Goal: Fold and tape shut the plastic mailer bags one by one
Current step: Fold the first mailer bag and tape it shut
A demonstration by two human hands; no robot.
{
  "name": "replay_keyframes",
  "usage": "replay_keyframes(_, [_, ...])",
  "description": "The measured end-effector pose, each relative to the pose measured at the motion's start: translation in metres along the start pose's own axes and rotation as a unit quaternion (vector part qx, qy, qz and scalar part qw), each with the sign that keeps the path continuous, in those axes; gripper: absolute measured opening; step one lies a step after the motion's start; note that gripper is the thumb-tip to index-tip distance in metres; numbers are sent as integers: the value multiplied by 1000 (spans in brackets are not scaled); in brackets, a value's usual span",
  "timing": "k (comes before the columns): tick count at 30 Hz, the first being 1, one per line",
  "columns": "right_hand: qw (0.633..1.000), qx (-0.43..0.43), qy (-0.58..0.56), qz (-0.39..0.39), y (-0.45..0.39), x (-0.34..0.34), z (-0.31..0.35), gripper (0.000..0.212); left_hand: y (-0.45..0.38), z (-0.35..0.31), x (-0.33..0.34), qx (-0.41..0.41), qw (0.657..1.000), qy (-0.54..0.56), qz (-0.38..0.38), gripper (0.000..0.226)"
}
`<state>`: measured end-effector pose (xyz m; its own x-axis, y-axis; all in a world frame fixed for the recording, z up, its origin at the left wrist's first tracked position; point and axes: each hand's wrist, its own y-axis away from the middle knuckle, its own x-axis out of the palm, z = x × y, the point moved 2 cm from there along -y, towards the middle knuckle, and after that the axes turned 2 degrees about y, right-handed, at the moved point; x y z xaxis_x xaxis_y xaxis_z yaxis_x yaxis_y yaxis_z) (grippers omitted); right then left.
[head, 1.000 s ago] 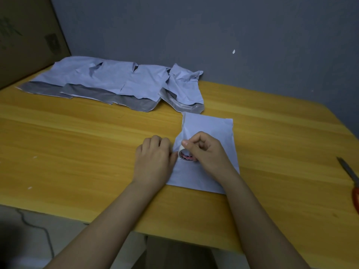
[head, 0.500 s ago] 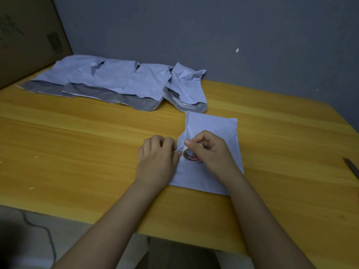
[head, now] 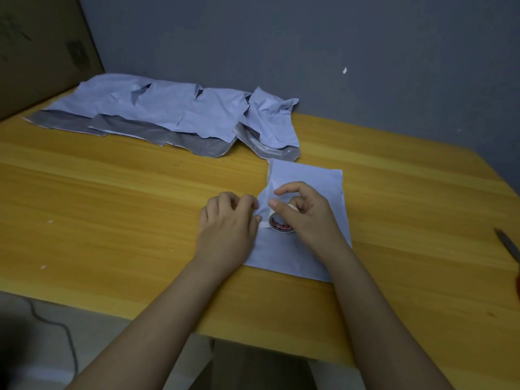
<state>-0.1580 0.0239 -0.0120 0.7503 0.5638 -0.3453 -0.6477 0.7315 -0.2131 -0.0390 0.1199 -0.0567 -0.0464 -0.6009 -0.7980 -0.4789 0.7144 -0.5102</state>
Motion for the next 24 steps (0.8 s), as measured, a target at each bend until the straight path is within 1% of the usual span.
replay_keyframes(3, [1000, -11, 16, -1, -1, -2, -1, 5, 0, -1, 0, -2, 1000, -2, -4, 33])
replay_keyframes(8, [999, -8, 35, -7, 0, -4, -1, 6, 0, -1, 1, -5, 1000, 2, 7, 34])
replay_keyframes(15, [997, -5, 77, -9, 0, -8, -3, 9, 0, 0, 1, -5, 1000, 3, 1, 33])
replay_keyframes(18, [997, -5, 73, -11, 0, -9, -3, 5, 0, -1, 1, -4, 1000, 3, -5, 33])
replay_keyframes(22, [997, 3, 75, -17, 0, -11, -3, 13, 1, -1, 1, -4, 1000, 3, -2, 33])
replay_keyframes(24, [997, 4, 76, -16, -1, -11, -3, 12, 1, -1, 0, -4, 1000, 3, 2, 33])
